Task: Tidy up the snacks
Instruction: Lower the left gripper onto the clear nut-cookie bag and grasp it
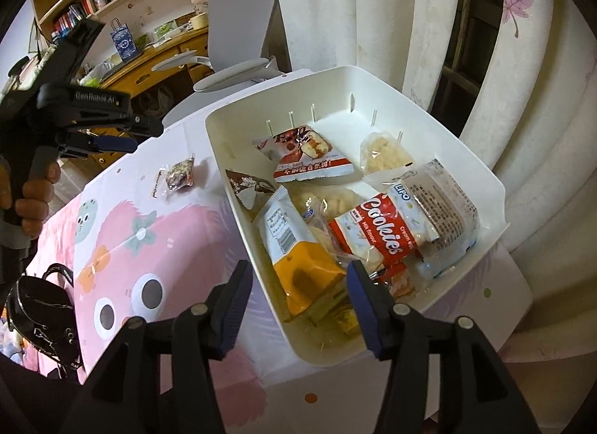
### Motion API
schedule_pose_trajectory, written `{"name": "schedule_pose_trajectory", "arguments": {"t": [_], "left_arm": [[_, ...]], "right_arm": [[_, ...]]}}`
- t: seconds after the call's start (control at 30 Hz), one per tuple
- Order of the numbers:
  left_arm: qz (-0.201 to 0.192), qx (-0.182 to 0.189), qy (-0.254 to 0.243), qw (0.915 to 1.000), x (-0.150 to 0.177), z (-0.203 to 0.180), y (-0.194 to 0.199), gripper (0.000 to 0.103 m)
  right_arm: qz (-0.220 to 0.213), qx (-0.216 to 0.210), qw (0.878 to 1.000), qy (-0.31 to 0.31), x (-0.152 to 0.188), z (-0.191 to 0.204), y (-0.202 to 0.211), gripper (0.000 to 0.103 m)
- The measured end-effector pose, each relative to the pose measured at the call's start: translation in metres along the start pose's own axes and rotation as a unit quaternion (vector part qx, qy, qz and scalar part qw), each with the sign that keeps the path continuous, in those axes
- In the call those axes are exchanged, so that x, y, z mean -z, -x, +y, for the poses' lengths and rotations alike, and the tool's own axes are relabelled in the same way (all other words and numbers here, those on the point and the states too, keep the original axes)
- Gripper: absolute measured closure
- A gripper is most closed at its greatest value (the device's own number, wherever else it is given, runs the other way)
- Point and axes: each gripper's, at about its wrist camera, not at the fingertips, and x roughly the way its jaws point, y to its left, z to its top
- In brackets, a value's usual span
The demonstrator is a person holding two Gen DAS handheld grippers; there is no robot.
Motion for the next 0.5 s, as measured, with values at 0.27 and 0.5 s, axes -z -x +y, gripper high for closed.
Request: {"name": "schedule_pose_trajectory", "arguments": {"t": [0.27,0.5], "left_arm": [[-0.020,-0.014,-0.004,0.9997,0.003,0.025,-0.026,0.051],[-0.013,-0.024,0.008,0.9996,0.002,0.030,-0.067,0.051]], "right_arm": [[-0.007,-0.030,0.999,0.011,-0.004,-0.002,-0.002,0.032],[0.006,-0.024,1.000,0.019,-0.015,-0.012,-0.015,0.029]]}}
